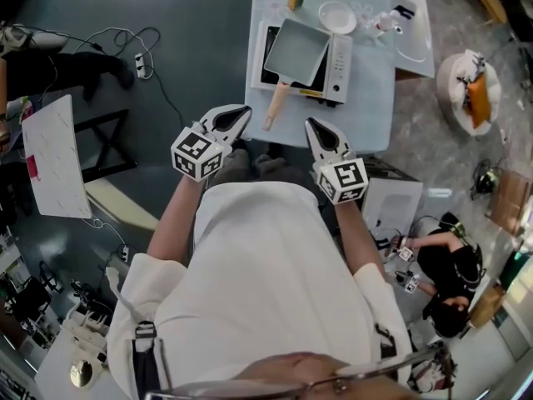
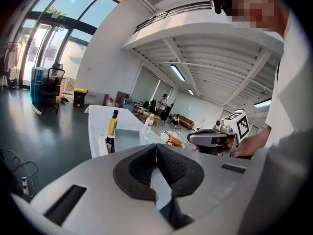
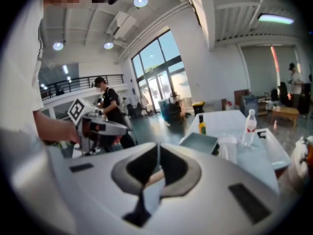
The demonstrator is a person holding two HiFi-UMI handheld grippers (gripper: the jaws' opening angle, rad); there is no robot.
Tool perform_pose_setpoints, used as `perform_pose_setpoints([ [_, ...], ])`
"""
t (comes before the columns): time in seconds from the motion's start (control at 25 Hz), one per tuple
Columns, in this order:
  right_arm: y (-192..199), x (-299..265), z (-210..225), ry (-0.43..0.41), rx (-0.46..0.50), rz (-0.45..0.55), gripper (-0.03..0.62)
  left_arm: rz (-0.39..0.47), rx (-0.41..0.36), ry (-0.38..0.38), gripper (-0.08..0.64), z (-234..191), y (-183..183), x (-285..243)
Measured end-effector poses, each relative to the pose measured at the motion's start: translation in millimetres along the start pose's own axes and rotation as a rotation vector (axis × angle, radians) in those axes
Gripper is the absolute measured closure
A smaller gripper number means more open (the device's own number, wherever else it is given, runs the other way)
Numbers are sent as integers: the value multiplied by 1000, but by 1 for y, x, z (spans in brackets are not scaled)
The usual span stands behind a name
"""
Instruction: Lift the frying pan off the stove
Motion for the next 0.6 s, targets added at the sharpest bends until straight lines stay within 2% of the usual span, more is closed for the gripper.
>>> perform_pose_setpoints([
  [0.32,18,-24,8,-27,-47,-50,557,-65,91,63,528,-21,16,-29],
  [0.6,35,-52,14,-29,-138,-97,557,-140,152,146,528,-44,30,-61],
])
Point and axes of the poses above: the fingertips, and each gripper's own axes: x backward along the fingers, z to its right, y out of its underside, the point moved 4 cm from there along x, backward along the fingers, and after that the axes turned 1 degree about x, right-handed, at the moved point
